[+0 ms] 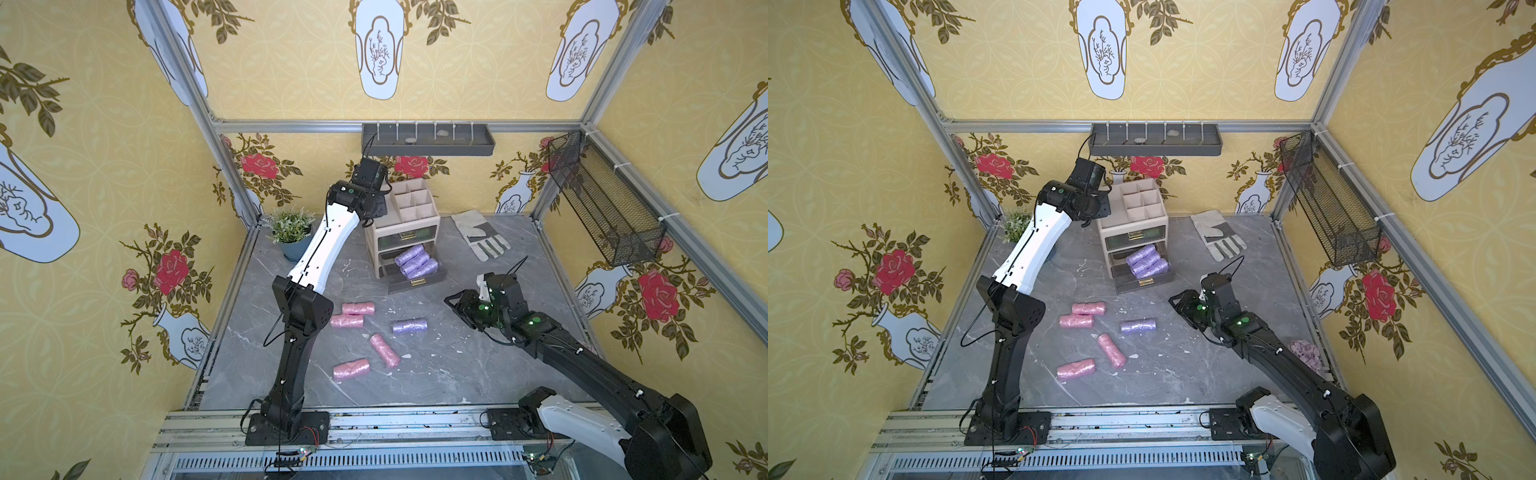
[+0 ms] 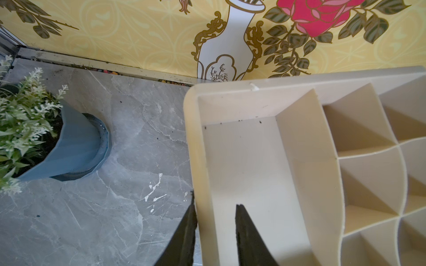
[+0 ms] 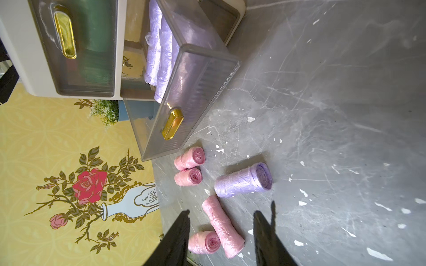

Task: Sort the rolls of trash bags by color and place them into the drawer
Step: Close the drawer in the storage box.

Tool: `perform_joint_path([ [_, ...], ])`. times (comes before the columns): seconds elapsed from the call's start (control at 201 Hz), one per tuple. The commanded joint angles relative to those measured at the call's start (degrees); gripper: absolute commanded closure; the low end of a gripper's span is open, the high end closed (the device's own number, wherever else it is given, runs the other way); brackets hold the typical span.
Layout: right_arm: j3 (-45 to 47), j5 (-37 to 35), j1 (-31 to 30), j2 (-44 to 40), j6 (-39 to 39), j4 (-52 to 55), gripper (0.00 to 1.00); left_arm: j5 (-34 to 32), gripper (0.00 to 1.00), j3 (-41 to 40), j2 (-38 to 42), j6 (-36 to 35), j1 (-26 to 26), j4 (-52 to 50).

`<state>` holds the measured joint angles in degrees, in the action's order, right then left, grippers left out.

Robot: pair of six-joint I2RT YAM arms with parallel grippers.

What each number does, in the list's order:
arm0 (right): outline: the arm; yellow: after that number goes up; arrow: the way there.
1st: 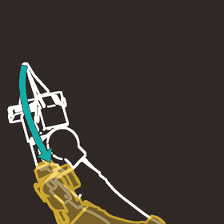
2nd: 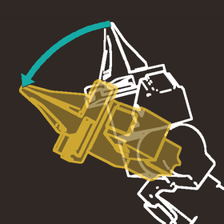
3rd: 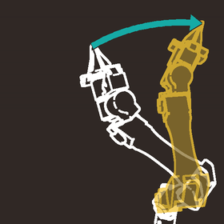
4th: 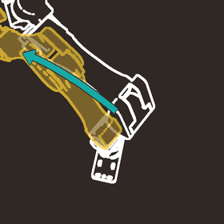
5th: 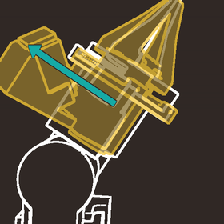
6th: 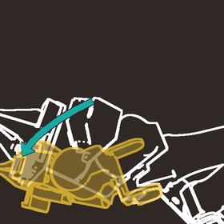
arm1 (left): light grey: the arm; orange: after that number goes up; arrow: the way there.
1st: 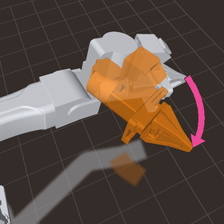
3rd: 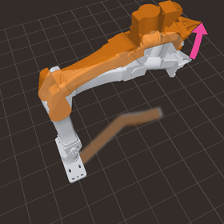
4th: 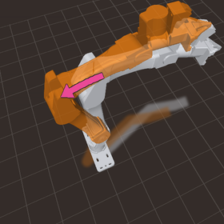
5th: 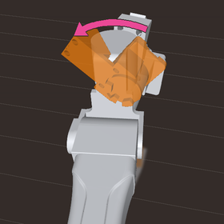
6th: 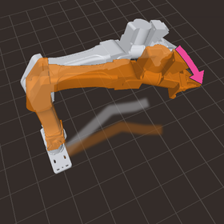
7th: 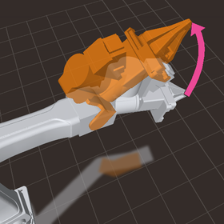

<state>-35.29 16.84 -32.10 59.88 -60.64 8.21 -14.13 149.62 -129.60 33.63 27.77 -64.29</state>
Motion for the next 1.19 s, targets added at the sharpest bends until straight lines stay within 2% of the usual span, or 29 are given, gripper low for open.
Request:
perform_joint_path([
  [0.0, 0.4, 0.4, -0.5, 1.3, -1.8, -6.4, 0.54, 0.4, 0.71, -0.5, 0.4, 0.2, -0.1, 1.5],
  [0.239, 0.7, 0.0, -0.9, 3.2, -1.8, -8.3, 0.54, 0.4, 0.81, -0.9, 0.6, 0.4, 0.0, 1.0],
  [0.453, 1.3, -0.4, -1.0, 5.7, -1.6, -11.7, 0.57, 0.4, 0.85, -1.3, 0.6, 0.5, 0.0, 1.0],
  [0.667, 1.0, -2.0, -2.1, 9.8, -1.9, -15.9, 0.6, 0.6, 0.88, -1.4, 0.6, 0.5, 0.1, 1.0],
  [0.811, -0.3, -3.0, -2.4, 13.0, -2.6, -18.5, 0.69, 0.6, 0.89, -1.4, 0.5, 0.6, 0.2, 0.9],
  [1.19, -5.4, -4.4, -2.4, 23.2, -4.0, -24.4, 0.69, 0.9, 0.89, -1.4, 0.1, 1.0, 0.3, 1.0],
])
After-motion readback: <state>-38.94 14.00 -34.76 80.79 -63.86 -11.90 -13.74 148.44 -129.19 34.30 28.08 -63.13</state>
